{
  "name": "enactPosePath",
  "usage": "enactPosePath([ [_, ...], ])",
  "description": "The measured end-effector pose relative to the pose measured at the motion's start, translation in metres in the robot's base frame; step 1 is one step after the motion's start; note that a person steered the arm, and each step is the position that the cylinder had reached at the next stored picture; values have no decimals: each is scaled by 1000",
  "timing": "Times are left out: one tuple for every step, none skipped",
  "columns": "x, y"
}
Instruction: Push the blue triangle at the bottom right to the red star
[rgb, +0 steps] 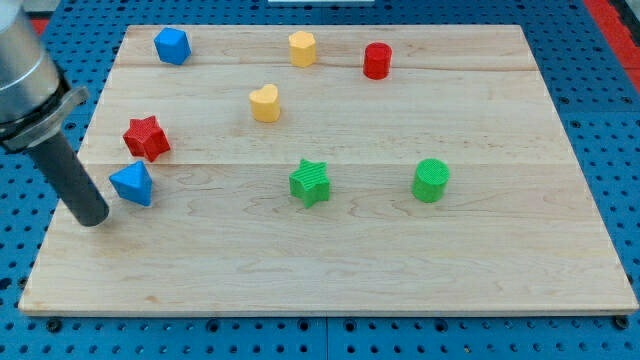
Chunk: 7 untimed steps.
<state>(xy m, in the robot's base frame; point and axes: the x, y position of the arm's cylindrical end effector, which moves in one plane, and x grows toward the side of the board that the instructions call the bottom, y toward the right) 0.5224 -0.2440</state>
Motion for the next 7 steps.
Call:
enactPosePath([
  [6, 4],
  [7, 13],
  [7, 13],
  [0, -24],
  [-8, -53],
  [-16, -40],
  [-34, -39],
])
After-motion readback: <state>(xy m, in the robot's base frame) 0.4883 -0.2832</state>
